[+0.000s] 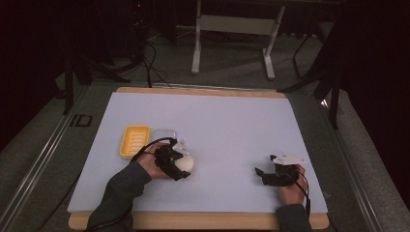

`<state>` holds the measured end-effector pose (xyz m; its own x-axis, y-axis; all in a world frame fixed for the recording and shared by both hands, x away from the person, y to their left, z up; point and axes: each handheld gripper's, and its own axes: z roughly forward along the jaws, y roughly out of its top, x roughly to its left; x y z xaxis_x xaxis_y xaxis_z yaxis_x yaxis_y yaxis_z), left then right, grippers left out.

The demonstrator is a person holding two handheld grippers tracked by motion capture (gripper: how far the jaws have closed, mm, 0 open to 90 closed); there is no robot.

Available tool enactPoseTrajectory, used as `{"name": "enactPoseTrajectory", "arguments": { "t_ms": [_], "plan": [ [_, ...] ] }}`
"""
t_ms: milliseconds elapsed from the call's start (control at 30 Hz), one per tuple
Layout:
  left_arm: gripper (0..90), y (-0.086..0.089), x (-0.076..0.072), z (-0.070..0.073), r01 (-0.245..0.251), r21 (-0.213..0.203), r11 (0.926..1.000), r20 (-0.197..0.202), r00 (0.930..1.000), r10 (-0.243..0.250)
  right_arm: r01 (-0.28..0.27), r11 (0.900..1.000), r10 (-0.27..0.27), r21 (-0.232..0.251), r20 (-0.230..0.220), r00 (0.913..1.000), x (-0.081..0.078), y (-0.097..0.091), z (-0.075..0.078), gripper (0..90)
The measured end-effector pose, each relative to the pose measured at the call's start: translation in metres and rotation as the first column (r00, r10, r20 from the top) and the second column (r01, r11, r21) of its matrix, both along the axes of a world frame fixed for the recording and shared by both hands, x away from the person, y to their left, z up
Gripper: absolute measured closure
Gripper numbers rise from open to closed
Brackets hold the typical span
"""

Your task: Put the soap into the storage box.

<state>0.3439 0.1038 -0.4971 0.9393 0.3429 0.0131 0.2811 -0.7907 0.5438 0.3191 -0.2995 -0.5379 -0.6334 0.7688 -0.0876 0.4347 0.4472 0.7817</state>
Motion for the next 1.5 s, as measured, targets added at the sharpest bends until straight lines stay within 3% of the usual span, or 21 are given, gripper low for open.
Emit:
{"name": "enactPoseTrajectory", "arguments": {
  "t_ms": [133, 1100, 1500],
  "plan": [
    [25.2, 0.002, 0.0, 0.002, -0.005, -0.006, 1.0, -0.014, 0.9999, 0.005, 0.0, 1.0, 0.0, 0.0, 0.0, 1.0, 0.0, 0.0, 0.0, 17.8],
    [25.2, 0.021, 0.004, 0.01, -0.051, -0.016, 0.9986, 0.006, 0.9987, 0.051, -0.001, 1.0, 0.001, -0.003, 0.001, 1.0, 0.0, 0.0, 0.0, 17.8],
    [25.2, 0.031, 0.007, 0.014, -0.078, -0.022, 0.9967, -0.002, 0.9969, 0.078, -0.001, 1.0, 0.001, -0.003, 0.001, 1.0, 0.0, 0.0, 0.0, 17.8]
  ]
}}
